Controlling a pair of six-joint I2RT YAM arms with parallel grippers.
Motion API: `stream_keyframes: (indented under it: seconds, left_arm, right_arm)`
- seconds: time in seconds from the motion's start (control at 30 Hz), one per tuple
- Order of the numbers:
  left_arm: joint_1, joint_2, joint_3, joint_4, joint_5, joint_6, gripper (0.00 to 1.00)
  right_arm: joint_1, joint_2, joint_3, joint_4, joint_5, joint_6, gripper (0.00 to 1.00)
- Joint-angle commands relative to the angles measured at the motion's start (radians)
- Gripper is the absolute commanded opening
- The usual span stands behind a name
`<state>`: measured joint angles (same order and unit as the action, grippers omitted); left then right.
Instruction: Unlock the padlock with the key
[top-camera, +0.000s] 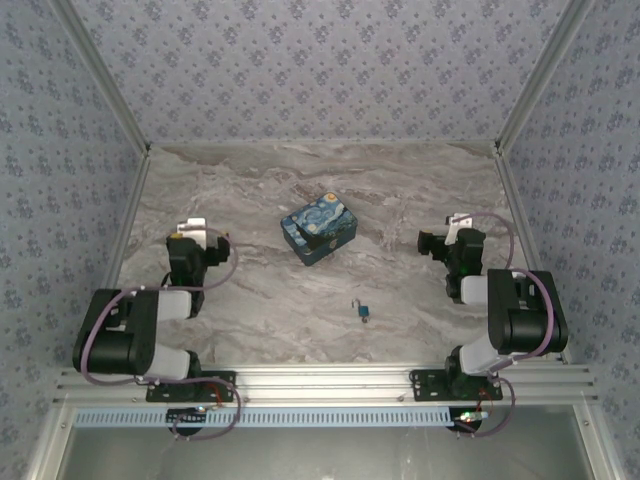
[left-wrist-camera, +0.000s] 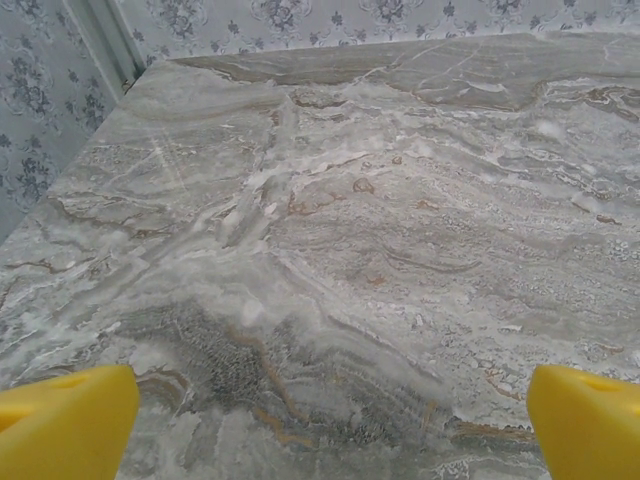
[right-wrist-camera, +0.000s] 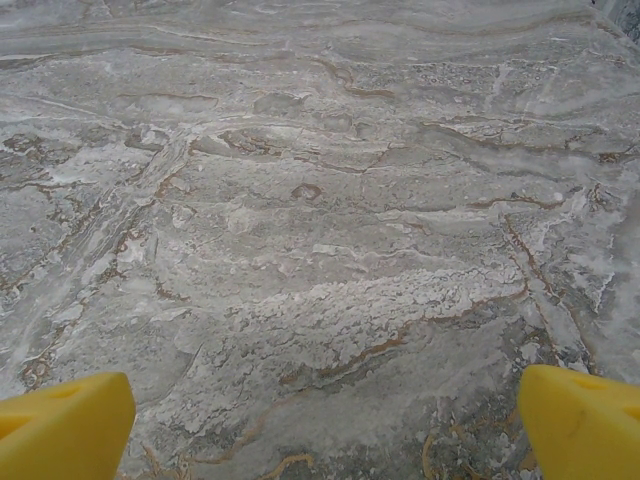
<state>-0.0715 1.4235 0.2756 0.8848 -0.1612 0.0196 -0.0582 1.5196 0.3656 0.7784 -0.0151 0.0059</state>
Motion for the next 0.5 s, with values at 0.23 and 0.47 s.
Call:
stream_keyframes:
  seconds: [0.23, 0.47]
  left_arm:
    - [0.062, 0.101, 0.093, -0.007, 0.108, -0.014, 0.99]
    - [0.120, 0.109, 0.133, -0.068, 0.178, -0.061, 0.99]
  right_arm:
    - [0.007, 0.003, 0.025, 0.017, 0.007, -0.021, 1.00]
    - [0.012, 0.001, 0.026, 0.017, 0.015, -0.024, 1.00]
